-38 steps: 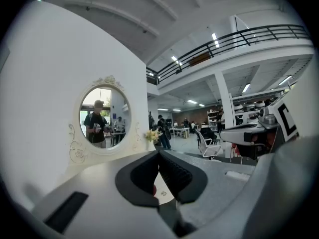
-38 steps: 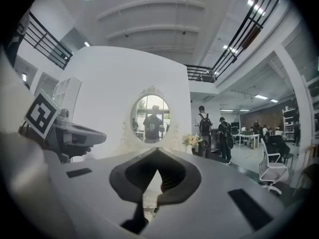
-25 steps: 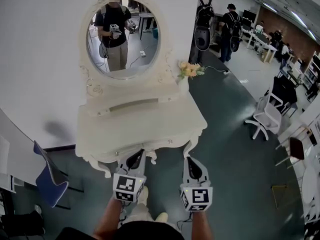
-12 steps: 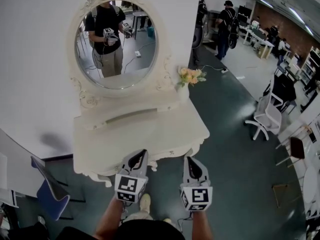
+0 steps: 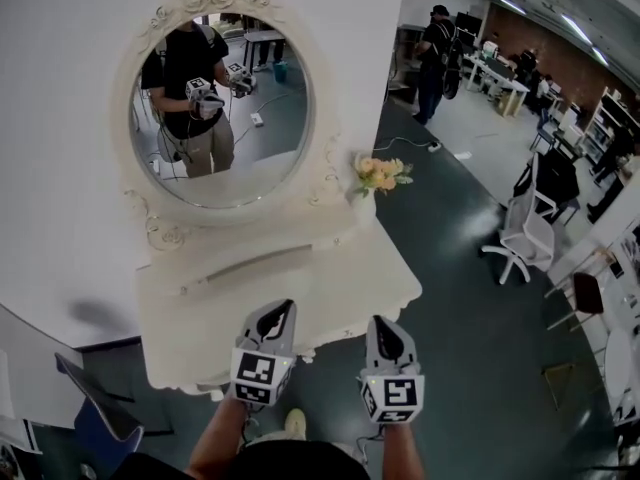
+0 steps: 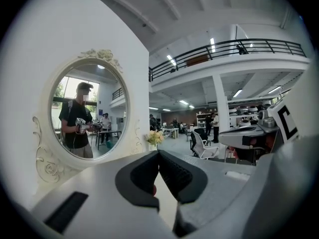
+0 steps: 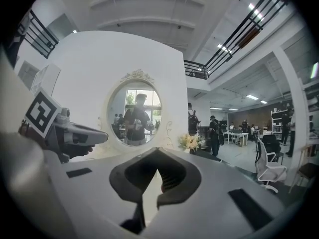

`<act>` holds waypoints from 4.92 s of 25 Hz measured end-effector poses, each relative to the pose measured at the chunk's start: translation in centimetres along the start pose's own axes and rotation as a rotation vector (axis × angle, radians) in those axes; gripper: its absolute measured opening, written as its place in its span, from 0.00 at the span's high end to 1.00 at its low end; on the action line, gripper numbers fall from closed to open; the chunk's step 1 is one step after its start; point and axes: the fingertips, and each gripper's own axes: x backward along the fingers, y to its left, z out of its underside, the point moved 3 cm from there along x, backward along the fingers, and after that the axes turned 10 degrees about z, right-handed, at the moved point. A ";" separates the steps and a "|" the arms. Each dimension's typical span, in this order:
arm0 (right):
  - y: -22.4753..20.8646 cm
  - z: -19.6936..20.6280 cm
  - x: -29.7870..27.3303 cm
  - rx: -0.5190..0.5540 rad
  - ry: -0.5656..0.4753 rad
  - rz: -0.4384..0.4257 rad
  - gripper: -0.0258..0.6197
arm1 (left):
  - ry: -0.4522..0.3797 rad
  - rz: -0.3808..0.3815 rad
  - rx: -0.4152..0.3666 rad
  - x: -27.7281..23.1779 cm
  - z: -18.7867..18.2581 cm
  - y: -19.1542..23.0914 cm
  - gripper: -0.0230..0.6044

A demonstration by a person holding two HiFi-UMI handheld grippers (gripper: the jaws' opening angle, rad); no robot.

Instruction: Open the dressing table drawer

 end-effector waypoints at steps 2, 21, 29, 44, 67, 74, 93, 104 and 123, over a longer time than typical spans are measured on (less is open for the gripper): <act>0.3 -0.1 -1.1 0.001 0.000 0.017 0.96 | -0.004 0.013 -0.005 -0.8 -0.1 1.2 0.96; -0.1 0.6 -12.8 0.021 0.027 -0.032 0.96 | 0.010 -0.024 0.020 -8.9 0.5 8.6 0.96; -1.7 1.0 -21.1 0.028 0.034 -0.159 0.96 | 0.027 -0.142 0.059 -13.8 0.7 11.5 0.96; -3.7 8.7 -30.5 0.002 0.168 -0.340 0.96 | 0.131 -0.297 0.177 -20.0 6.8 13.2 0.96; -2.3 20.3 -37.3 0.014 0.363 -0.404 0.96 | 0.231 -0.418 0.270 -22.7 16.3 16.1 0.96; -1.8 23.8 -38.6 0.043 0.427 -0.392 0.91 | 0.248 -0.435 0.273 -22.8 17.5 16.4 0.96; 0.4 26.5 -40.7 0.053 0.483 -0.397 0.76 | 0.260 -0.458 0.318 -22.6 19.3 17.1 0.96; 0.5 26.7 -40.7 0.067 0.478 -0.367 0.82 | 0.270 -0.454 0.345 -22.5 20.0 17.2 0.96; 0.2 27.0 -39.4 0.065 0.470 -0.361 0.82 | 0.278 -0.443 0.333 -21.8 20.3 15.8 0.96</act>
